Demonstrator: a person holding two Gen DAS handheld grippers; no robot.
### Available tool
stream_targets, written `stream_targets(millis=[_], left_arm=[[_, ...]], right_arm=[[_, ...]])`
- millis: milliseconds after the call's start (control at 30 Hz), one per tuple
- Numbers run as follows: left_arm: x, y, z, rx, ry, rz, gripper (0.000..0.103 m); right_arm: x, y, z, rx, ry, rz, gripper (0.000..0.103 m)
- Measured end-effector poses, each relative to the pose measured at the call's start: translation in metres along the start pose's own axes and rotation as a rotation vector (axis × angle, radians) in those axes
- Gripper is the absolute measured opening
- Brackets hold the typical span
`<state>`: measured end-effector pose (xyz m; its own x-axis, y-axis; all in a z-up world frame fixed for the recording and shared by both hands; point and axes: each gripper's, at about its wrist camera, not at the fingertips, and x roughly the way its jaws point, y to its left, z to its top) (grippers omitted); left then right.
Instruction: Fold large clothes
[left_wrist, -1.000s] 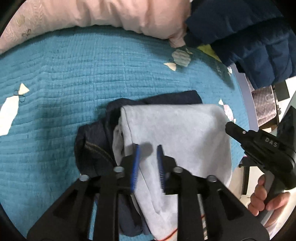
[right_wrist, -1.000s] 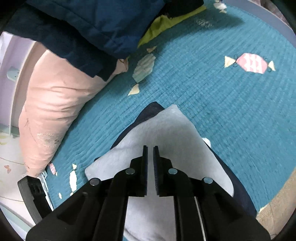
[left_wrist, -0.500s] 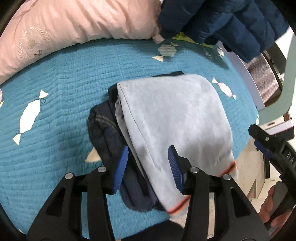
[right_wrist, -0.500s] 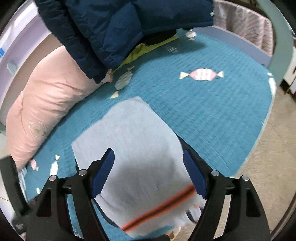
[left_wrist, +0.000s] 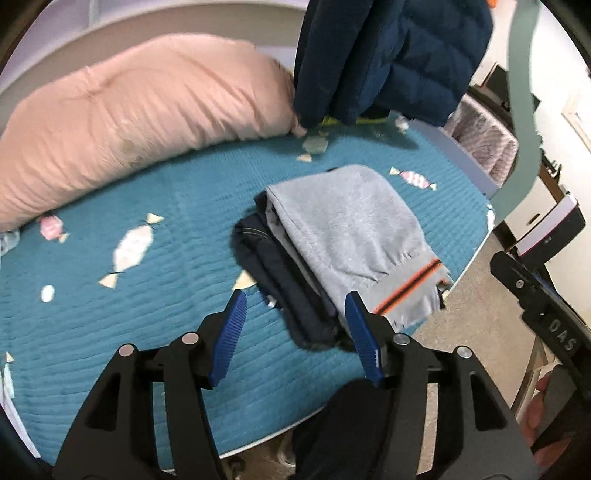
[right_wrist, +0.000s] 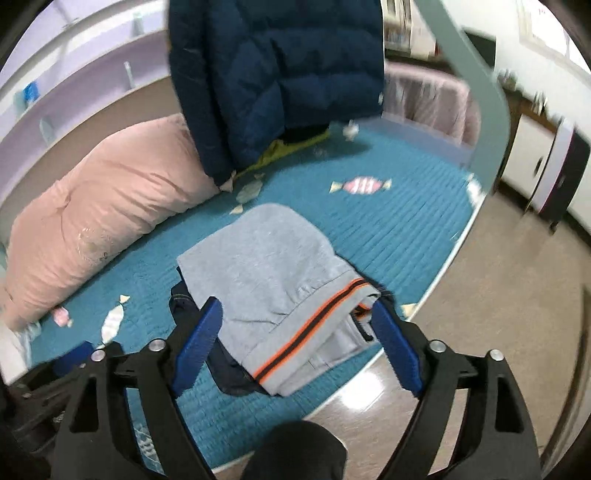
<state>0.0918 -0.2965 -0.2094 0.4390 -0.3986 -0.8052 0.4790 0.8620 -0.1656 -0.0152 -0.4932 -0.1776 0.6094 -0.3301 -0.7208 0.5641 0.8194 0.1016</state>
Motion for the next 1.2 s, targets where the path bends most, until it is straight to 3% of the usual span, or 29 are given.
stream_targets(millis=[367, 467, 633, 833, 933, 1200], left_arm=[[-0.145, 0.043, -0.051, 0.017, -0.222, 0.045, 0.060], [-0.173, 0.053, -0.062, 0.010, -0.275, 0.052, 0.076], [-0.220, 0.065, -0.084, 0.014, -0.398, 0.163, 0.090], [-0.244, 0.075, -0.095, -0.014, -0.410, 0.114, 0.091], [-0.250, 0.072, -0.100, -0.008, -0.430, 0.155, 0.095], [-0.261, 0.069, -0.112, -0.002, -0.435, 0.168, 0.095]], right_arm=[[-0.121, 0.072, -0.047, -0.075, -0.215, -0.010, 0.085], [-0.145, 0.087, -0.059, -0.091, -0.252, 0.009, 0.085], [-0.173, 0.104, -0.073, -0.121, -0.299, 0.042, 0.086], [-0.191, 0.110, -0.081, -0.131, -0.306, 0.083, 0.086], [-0.196, 0.110, -0.086, -0.135, -0.308, 0.097, 0.086], [-0.206, 0.112, -0.093, -0.151, -0.319, 0.099, 0.086]])
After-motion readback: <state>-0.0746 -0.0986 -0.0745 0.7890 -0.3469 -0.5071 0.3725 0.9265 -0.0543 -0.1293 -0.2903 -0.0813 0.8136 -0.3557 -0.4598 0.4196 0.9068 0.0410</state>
